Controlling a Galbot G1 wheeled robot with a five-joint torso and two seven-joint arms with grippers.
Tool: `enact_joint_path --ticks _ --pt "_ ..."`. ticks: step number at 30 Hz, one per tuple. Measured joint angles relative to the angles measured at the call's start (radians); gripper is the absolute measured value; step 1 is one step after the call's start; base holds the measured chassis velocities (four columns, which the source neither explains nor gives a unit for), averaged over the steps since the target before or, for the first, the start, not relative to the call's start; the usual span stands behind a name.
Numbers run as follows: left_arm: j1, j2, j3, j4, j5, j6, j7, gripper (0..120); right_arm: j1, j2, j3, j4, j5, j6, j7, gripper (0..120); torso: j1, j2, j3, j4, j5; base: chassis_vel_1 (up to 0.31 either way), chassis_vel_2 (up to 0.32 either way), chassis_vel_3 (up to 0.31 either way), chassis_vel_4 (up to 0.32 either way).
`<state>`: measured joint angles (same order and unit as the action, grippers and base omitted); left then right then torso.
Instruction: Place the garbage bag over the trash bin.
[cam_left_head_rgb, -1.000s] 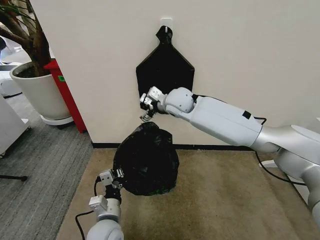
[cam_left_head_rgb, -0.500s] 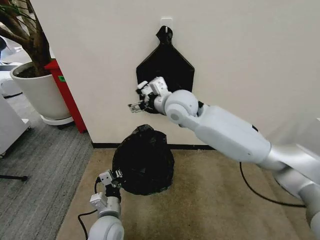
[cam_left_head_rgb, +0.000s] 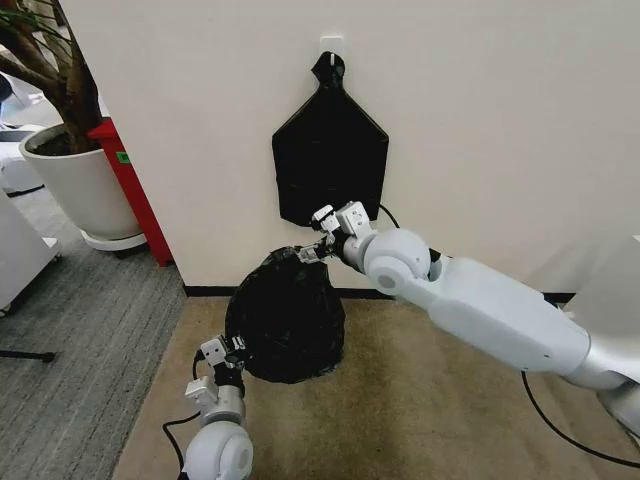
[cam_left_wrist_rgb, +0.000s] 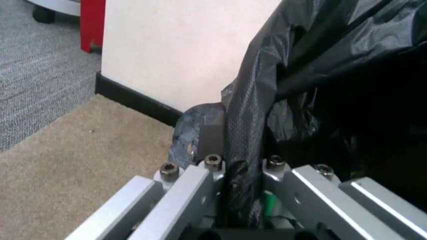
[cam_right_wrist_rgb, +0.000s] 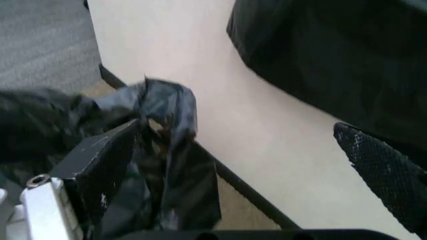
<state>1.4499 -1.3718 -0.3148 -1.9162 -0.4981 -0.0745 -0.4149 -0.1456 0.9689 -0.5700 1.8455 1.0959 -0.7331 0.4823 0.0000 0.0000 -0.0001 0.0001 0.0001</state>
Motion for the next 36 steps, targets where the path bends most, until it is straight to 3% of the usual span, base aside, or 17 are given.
enact_joint_path --ticks 16,36 --pt "0.004 0.01 -0.005 -0.009 0.0 0.0 -0.002 1 -0.081 -0.081 0.0 -0.012 -0.09 0.0 -0.064 100 0.0 0.0 0.0 -0.0001 0.0002 0.0 0.0 0.0 0.0" --pt "0.006 0.005 0.002 -0.001 0.006 0.0 -0.002 1 -0.078 -0.062 -0.005 0.087 -0.043 0.0 -0.025 100 0.0 0.0 0.0 0.0 -0.0003 0.0 0.0 0.0 0.0"
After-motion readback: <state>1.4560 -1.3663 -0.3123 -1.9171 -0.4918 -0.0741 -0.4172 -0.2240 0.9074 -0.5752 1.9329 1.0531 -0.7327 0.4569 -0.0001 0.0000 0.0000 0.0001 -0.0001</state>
